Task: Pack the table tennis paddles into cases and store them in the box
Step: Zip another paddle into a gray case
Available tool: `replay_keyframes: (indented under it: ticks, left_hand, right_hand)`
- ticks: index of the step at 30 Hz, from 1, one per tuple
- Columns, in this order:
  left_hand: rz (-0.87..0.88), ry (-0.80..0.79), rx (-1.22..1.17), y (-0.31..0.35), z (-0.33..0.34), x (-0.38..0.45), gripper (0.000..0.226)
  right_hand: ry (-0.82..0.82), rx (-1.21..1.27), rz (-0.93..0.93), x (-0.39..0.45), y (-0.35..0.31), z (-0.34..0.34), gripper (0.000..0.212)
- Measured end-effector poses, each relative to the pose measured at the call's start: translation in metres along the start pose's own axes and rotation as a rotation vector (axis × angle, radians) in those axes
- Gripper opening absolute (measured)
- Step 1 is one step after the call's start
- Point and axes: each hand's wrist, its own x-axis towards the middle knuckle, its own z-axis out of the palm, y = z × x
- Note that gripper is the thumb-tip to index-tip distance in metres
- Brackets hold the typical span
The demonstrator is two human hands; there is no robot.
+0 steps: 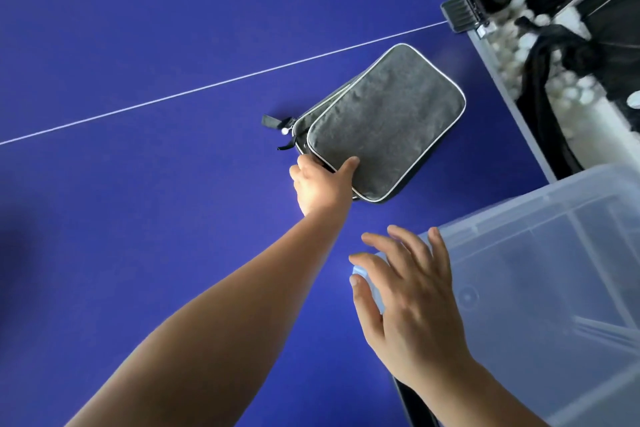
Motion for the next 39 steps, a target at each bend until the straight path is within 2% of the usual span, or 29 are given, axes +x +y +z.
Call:
replay_keyframes:
  ticks: [7, 14, 20, 26, 29, 33, 39]
  left_hand:
    - [0.055, 0.041, -0.129, -0.005, -0.001, -0.012, 0.045]
    - [0.083, -0.016, -0.239, -0.021, -0.029, -0.034, 0.039]
    - [0.150, 0.021, -0.239, -0.043, -0.080, -0.067, 0.034]
    - [0.204, 0.082, -0.256, -0.079, -0.151, -0.115, 0.033]
    - [0.217, 0.125, -0.255, -0.105, -0.190, -0.143, 0.034]
    - [0.250, 0.207, -0.225, -0.151, -0.243, -0.181, 0.034]
    - [0.320, 0.256, -0.160, -0.224, -0.330, -0.230, 0.033]
  right_hand:
    - [-0.020, -0.006, 0.006, 0.001, -0.001, -0.001, 0.025]
    - [0.014, -0.003, -0.007, -0.001, -0.001, 0.000, 0.024]
    - [0.049, -0.021, -0.041, -0.001, 0.000, 0.002, 0.024]
    - [0.037, -0.062, -0.056, -0.003, -0.008, 0.002, 0.039]
    - [0.019, 0.039, -0.121, -0.012, -0.035, 0.000, 0.048]
    - [0.091, 0.277, -0.327, -0.031, -0.102, -0.011, 0.049]
    - [0.094, 0.459, -0.567, -0.082, -0.217, -0.026, 0.048]
